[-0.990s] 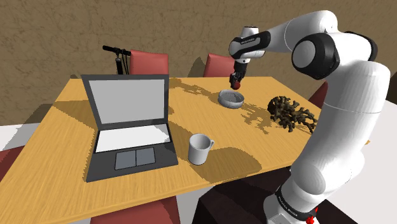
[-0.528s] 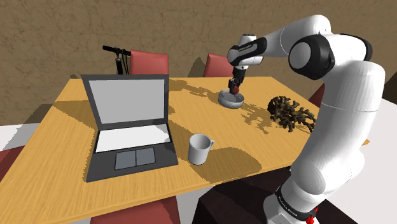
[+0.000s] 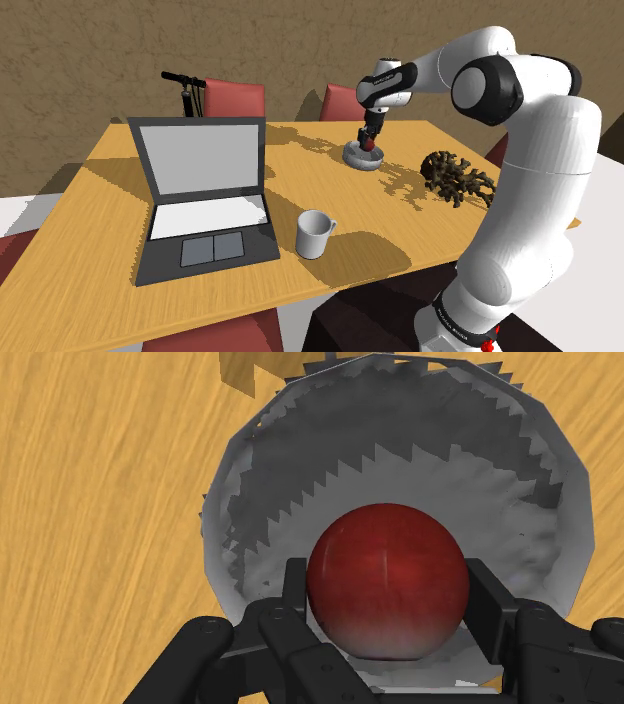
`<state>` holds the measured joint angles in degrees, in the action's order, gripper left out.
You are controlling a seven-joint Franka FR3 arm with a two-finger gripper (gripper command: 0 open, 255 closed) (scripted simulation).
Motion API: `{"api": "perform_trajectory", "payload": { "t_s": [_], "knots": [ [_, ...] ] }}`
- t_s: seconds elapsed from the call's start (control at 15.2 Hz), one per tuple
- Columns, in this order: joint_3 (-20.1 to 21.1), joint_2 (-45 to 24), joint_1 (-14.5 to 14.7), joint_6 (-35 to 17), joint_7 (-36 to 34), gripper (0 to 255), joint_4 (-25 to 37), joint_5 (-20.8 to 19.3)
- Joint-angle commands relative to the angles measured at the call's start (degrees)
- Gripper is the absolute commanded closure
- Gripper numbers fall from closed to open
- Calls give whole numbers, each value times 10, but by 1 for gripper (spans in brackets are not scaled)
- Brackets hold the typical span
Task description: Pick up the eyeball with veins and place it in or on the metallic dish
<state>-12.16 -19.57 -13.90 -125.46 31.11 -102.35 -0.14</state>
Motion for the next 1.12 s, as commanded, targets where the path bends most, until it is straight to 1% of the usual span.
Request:
{"api": "perform_trajectory", "payload": {
  "t_s": [0.0, 0.07, 0.13, 0.46, 0.73, 1.06],
  "knots": [
    [0, 0, 0, 0, 0, 255, 0, 0],
    [0, 0, 0, 0, 0, 255, 0, 0],
    [0, 0, 0, 0, 0, 0, 0, 0],
    [0, 0, 0, 0, 0, 0, 0, 0],
    [-1, 32, 5, 61, -4, 0, 30, -7],
    [-1, 32, 5, 61, -4, 0, 30, -7]
  ]
}}
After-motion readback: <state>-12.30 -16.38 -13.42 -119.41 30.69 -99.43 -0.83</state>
